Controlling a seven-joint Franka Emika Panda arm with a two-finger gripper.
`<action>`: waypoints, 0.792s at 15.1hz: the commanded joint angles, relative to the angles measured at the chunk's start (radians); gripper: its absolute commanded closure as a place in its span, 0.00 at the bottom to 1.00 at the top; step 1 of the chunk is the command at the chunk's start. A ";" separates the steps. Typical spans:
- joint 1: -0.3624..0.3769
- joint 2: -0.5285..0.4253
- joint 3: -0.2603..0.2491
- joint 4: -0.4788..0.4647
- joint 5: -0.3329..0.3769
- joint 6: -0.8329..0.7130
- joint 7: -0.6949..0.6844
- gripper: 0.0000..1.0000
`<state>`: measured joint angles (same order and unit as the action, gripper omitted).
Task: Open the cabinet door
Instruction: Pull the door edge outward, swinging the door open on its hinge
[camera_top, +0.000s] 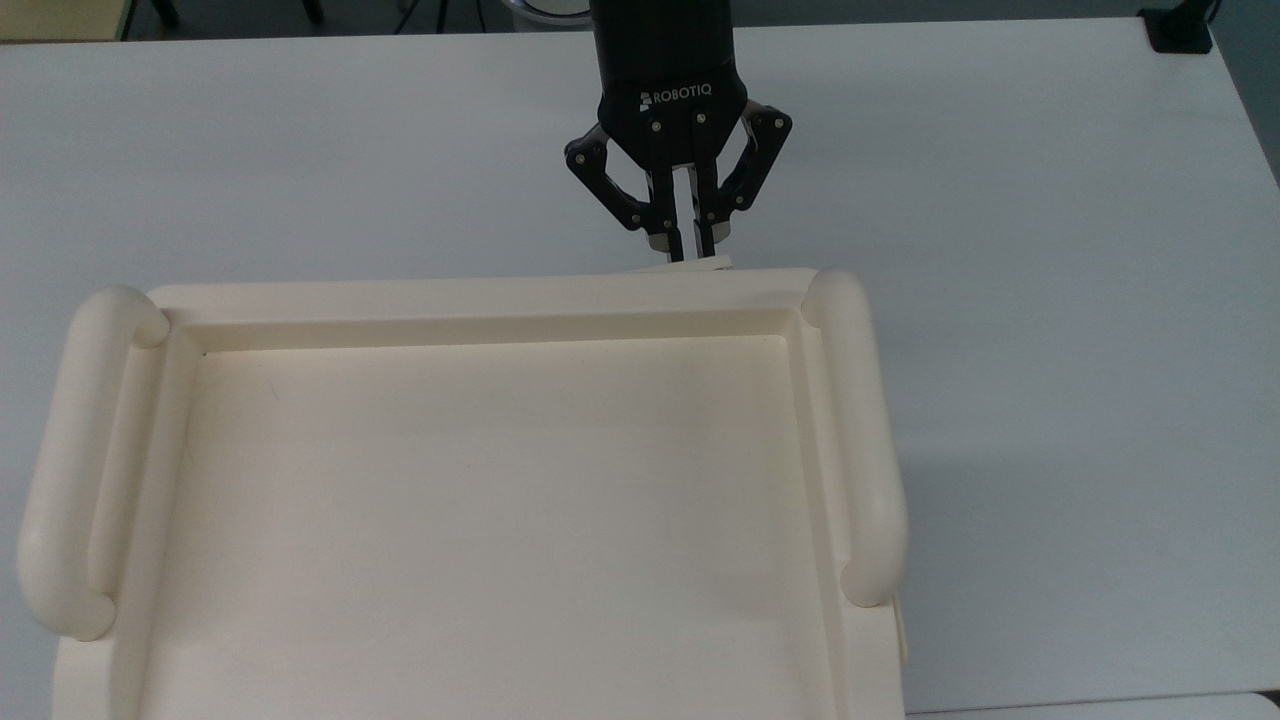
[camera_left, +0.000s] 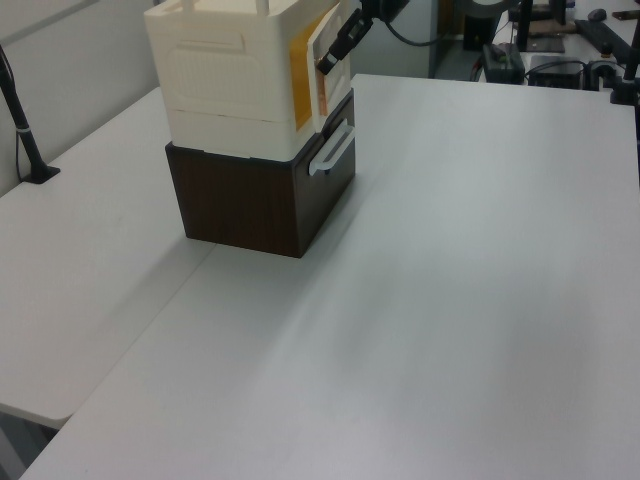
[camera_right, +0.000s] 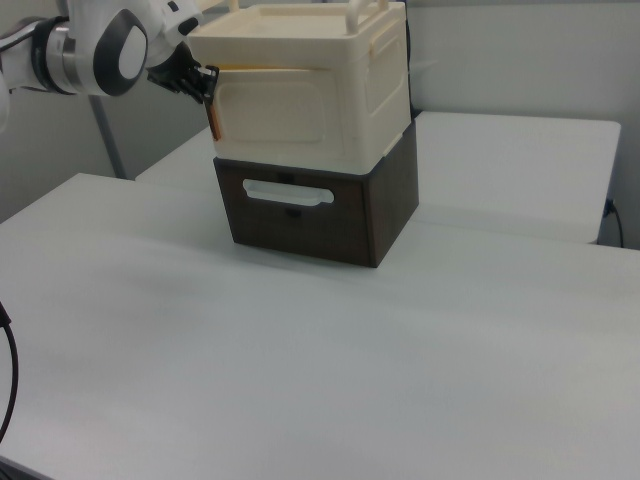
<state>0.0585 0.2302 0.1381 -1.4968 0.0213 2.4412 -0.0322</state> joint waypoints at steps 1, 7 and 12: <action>-0.063 -0.057 -0.009 -0.085 -0.006 -0.059 -0.044 0.82; -0.132 -0.121 -0.011 -0.095 0.002 -0.243 -0.086 0.34; -0.207 -0.166 -0.020 -0.094 0.002 -0.405 -0.161 0.23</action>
<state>-0.0855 0.1004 0.1399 -1.5518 0.0324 2.0834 -0.1248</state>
